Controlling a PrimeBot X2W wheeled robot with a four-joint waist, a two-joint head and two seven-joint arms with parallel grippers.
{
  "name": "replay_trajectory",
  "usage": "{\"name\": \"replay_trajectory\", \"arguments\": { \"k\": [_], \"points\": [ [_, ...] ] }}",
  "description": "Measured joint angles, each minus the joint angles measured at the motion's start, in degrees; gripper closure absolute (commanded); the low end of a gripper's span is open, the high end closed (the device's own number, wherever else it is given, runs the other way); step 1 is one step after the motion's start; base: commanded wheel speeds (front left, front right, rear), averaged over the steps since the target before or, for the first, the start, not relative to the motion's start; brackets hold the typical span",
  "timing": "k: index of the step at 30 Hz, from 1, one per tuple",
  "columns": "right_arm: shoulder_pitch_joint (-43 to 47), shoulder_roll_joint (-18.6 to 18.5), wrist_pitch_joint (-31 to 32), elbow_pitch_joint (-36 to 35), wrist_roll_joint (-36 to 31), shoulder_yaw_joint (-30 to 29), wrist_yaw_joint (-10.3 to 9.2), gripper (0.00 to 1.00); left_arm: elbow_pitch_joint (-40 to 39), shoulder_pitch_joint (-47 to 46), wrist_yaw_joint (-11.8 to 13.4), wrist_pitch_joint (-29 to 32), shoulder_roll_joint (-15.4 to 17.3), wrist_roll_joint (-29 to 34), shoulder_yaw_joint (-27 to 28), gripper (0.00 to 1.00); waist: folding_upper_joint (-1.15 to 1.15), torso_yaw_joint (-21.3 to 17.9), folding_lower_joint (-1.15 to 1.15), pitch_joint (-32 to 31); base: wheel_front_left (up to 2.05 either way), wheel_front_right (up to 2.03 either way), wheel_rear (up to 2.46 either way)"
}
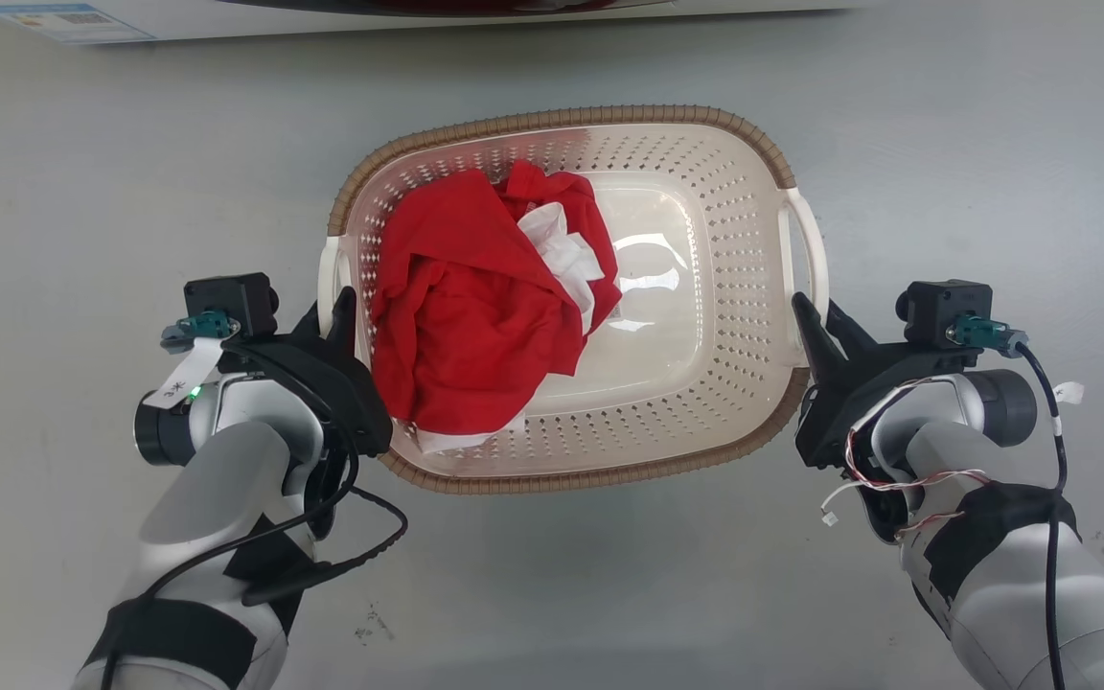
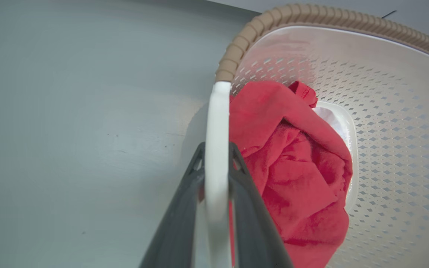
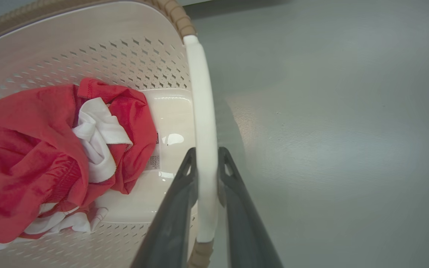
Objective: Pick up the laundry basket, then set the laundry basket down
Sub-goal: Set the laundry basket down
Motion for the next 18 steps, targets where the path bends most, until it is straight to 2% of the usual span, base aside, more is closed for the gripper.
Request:
{"name": "replay_trajectory", "arguments": {
  "k": [18],
  "points": [
    [-1.0, -0.1, -0.8, 1.2, -0.3, 0.6, 1.03, 1.00, 1.2, -0.8, -1.1, 0.1, -0.2, -0.2, 0.0, 1.00, 0.00, 0.3, 0.00, 0.3, 0.00, 0.00, 0.00]
  ]
}}
